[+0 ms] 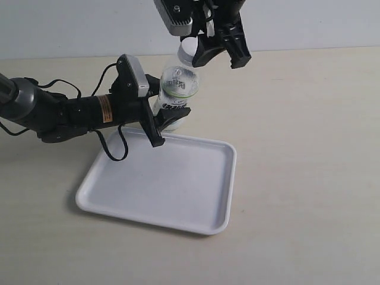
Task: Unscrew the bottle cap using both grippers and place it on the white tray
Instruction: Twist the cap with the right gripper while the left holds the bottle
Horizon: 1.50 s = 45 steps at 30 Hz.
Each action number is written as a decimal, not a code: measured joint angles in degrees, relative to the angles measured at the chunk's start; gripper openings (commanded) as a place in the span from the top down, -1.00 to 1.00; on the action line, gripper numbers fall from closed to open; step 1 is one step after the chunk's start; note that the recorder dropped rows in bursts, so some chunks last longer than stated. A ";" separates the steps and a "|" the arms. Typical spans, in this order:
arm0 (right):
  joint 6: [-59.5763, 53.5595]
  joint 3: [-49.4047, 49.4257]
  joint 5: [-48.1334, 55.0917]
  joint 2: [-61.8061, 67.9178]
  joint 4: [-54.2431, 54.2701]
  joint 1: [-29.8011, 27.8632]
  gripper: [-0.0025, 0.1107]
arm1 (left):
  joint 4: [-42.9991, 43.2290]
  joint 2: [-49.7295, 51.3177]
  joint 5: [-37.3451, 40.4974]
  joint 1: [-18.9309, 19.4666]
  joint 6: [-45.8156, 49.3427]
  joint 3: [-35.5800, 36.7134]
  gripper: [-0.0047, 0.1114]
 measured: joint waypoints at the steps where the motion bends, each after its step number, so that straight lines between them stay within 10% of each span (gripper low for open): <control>1: -2.25 -0.09 0.00 0.00 0.14 0.00 0.96 | 0.00 0.00 -0.11 0.00 0.00 0.00 0.92; 22: -32.02 -0.21 -1.05 0.00 0.14 0.00 0.92 | 1.61 0.00 -0.87 0.10 -3.29 0.00 0.92; 25: -32.02 -0.21 -1.05 0.00 0.14 0.00 0.69 | 1.66 0.00 -0.87 0.10 -3.41 0.00 0.92; 30: -32.02 -0.21 -1.71 0.00 1.24 0.00 -0.33 | 1.99 0.00 -1.18 0.20 -3.64 0.00 0.92; 35: -31.91 -0.21 -3.54 0.86 3.63 0.00 -0.43 | 3.44 0.00 -2.34 0.10 -4.39 0.28 0.92; 45: 10.46 -0.21 -1.54 -3.19 3.31 0.00 -0.43 | 2.88 0.00 -2.34 0.10 -4.39 0.41 0.92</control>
